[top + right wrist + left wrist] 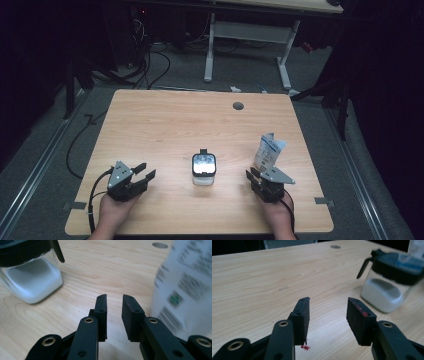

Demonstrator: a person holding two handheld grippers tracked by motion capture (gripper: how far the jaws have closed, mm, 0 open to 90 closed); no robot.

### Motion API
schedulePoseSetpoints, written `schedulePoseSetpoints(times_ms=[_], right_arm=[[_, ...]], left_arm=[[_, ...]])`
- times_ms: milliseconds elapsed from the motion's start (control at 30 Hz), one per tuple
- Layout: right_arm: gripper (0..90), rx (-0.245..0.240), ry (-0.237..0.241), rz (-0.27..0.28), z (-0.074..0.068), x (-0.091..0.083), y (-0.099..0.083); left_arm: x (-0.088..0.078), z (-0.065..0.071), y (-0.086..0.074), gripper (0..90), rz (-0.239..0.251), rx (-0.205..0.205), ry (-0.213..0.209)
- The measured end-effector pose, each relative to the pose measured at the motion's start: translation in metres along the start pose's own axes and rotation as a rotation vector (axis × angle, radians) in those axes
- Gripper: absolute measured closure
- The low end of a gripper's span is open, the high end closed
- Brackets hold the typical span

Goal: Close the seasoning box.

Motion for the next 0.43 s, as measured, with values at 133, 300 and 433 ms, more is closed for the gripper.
schedulePoseSetpoints(times_ms=[133, 300, 433], right_arm=[[71.8, 0.004, 0.012, 0.004, 0.002, -0.0032, -0.0051], [71.3, 0.006, 0.023, 0.014, 0.002, -0.0026, -0.0024], [71.0, -0.001, 0.024, 0.009, 0.0006, -0.0011, -0.0028]], left_arm=[[0.007, -0.0009, -0.0043, 53.0, -0.026, -0.031, -0.01], [0.0092, -0.0012, -0.006, 52.4, -0.041, -0.02, 0.009], [0.0109, -0.0041, -0.0064, 52.1, -0.049, -0.026, 0.001]])
Point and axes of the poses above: each handheld gripper's, and its own axes: x roughly forward along the jaws, y roughly out of its top, z roughly to its right, the point moved 6 cm from there along x, roughly forward along the jaws, and after that the axes turned 10 degrees about -z, right-handed, at the moved point
